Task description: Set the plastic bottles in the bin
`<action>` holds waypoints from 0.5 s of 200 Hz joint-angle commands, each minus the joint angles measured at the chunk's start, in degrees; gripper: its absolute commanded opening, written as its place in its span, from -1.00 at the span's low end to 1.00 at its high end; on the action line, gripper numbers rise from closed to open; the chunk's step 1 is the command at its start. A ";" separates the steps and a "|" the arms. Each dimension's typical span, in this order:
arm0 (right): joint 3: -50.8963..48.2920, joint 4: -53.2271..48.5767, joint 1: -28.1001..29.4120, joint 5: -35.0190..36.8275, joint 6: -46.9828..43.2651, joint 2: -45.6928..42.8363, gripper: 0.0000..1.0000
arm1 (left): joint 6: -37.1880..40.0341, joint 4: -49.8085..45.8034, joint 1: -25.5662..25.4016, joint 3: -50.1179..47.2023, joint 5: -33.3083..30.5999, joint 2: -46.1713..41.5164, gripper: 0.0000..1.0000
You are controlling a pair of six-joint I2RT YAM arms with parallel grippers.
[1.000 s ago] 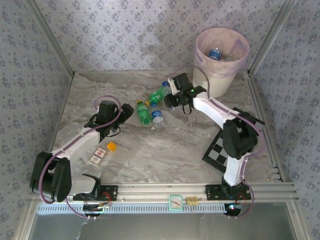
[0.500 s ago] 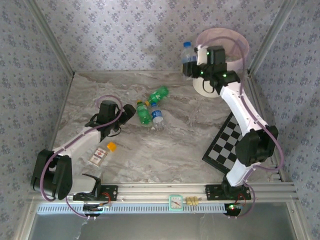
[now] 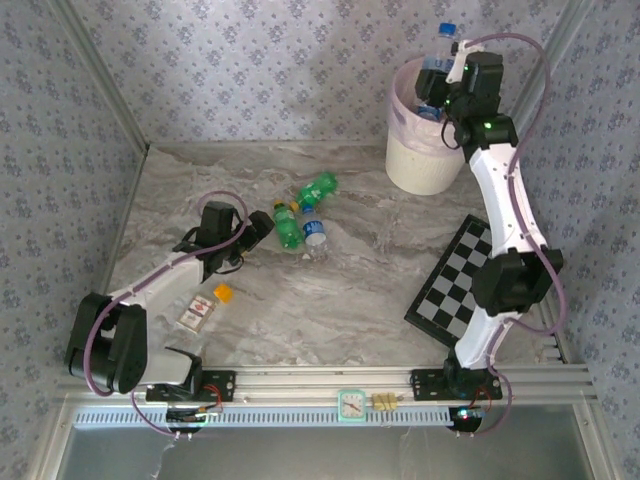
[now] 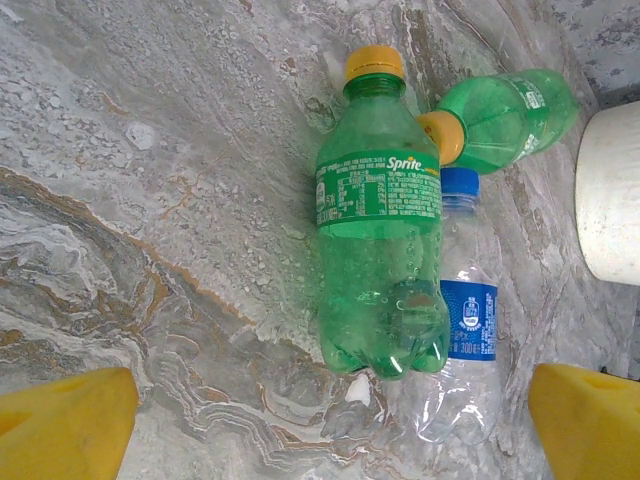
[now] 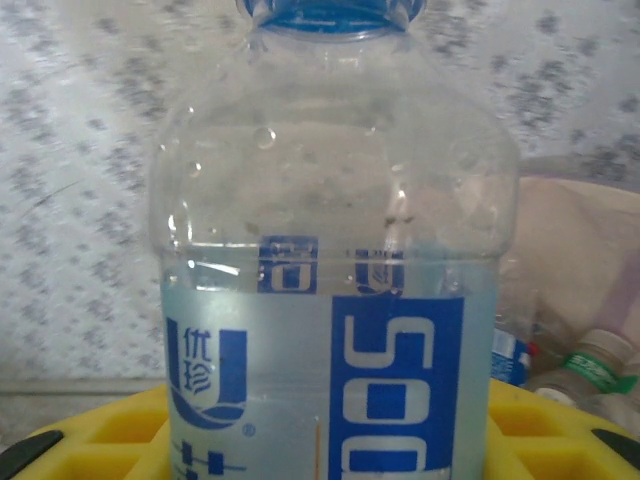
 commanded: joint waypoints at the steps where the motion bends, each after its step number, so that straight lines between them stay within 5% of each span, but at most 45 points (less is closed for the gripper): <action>1: 4.58 -0.78 -1.47 1.09 3.18 3.40 -0.01 | 1.10 0.42 0.30 1.03 0.79 -0.20 1.00; 66: 11.97 -9.19 -2.56 0.02 3.74 12.16 0.06 | 1.00 0.51 0.24 0.64 1.33 -0.64 1.00; 100: 12.74 -9.57 -2.55 0.90 4.53 13.90 0.28 | 1.27 0.24 0.22 0.49 1.38 -1.45 1.00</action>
